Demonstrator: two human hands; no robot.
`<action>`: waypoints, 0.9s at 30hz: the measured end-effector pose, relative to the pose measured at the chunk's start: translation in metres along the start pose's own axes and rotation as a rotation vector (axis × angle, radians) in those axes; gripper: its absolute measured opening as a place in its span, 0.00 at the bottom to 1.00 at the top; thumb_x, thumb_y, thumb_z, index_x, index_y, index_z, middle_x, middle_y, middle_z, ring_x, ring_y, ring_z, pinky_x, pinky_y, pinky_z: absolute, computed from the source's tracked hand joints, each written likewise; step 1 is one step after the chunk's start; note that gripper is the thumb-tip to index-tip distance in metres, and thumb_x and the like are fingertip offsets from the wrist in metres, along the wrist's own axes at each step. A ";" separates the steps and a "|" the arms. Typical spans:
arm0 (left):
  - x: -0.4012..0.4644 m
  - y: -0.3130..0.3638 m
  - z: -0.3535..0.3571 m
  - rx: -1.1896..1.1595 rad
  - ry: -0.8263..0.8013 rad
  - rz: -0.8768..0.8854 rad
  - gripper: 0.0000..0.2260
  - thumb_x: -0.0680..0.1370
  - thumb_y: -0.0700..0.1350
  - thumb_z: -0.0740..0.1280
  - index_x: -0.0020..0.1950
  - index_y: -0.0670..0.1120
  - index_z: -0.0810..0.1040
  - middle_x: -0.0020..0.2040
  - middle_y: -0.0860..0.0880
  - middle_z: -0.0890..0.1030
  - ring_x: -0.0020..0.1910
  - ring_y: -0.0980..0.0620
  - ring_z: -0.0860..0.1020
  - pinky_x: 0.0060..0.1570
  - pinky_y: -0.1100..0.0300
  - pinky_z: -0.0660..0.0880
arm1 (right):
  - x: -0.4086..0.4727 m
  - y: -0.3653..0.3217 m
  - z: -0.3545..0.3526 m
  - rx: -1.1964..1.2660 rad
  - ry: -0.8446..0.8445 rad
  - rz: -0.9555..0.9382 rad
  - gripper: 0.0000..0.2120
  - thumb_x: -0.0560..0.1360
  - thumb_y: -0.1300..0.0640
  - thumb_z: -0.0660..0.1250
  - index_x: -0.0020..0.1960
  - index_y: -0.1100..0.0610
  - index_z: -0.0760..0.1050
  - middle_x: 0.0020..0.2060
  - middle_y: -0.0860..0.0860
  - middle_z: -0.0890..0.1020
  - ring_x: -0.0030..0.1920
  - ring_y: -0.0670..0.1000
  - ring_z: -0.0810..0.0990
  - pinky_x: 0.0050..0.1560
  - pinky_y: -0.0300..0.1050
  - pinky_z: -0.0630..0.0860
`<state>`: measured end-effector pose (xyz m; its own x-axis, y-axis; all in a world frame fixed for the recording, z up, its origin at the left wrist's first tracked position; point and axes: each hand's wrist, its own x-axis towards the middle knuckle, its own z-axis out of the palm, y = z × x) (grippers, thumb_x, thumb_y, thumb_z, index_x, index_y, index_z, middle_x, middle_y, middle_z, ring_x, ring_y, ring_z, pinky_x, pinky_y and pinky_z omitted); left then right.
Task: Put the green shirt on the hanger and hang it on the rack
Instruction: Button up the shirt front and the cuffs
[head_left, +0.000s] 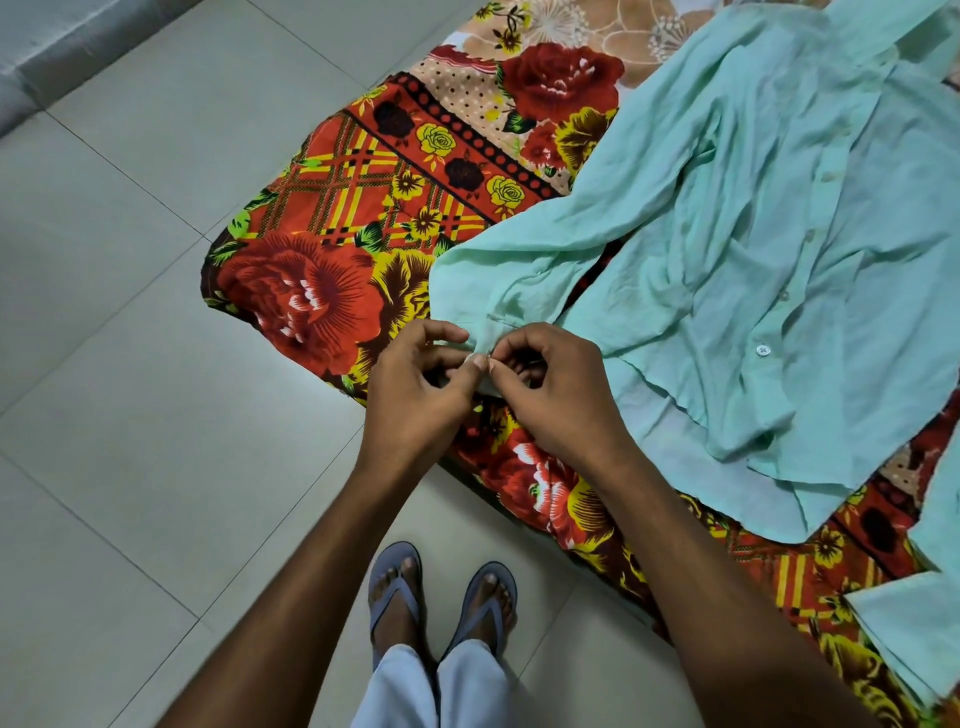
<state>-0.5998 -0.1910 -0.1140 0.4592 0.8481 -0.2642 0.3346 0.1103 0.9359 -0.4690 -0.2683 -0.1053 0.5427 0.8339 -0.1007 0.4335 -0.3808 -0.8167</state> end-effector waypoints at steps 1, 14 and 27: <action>0.001 0.001 -0.001 0.018 -0.009 -0.011 0.09 0.77 0.43 0.75 0.56 0.45 0.81 0.43 0.47 0.87 0.43 0.49 0.86 0.44 0.50 0.84 | 0.000 0.000 0.000 0.024 0.010 0.012 0.03 0.75 0.57 0.75 0.45 0.56 0.83 0.41 0.46 0.83 0.41 0.44 0.83 0.40 0.33 0.79; 0.008 -0.015 0.004 0.260 -0.047 0.131 0.04 0.78 0.40 0.69 0.45 0.44 0.83 0.36 0.54 0.81 0.36 0.53 0.78 0.36 0.58 0.72 | 0.014 -0.010 -0.013 0.336 -0.183 0.509 0.04 0.70 0.64 0.77 0.37 0.60 0.84 0.32 0.53 0.86 0.35 0.50 0.82 0.44 0.47 0.82; 0.008 -0.022 -0.002 0.756 0.022 0.502 0.13 0.74 0.38 0.74 0.57 0.48 0.84 0.54 0.45 0.78 0.54 0.41 0.73 0.47 0.46 0.70 | 0.017 -0.005 -0.006 -0.095 -0.097 0.373 0.04 0.73 0.55 0.75 0.43 0.54 0.87 0.36 0.48 0.87 0.40 0.47 0.85 0.48 0.46 0.83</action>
<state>-0.6054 -0.1856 -0.1357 0.6834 0.7154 0.1452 0.5537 -0.6377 0.5355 -0.4580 -0.2548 -0.0993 0.6072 0.6633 -0.4375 0.2865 -0.6963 -0.6581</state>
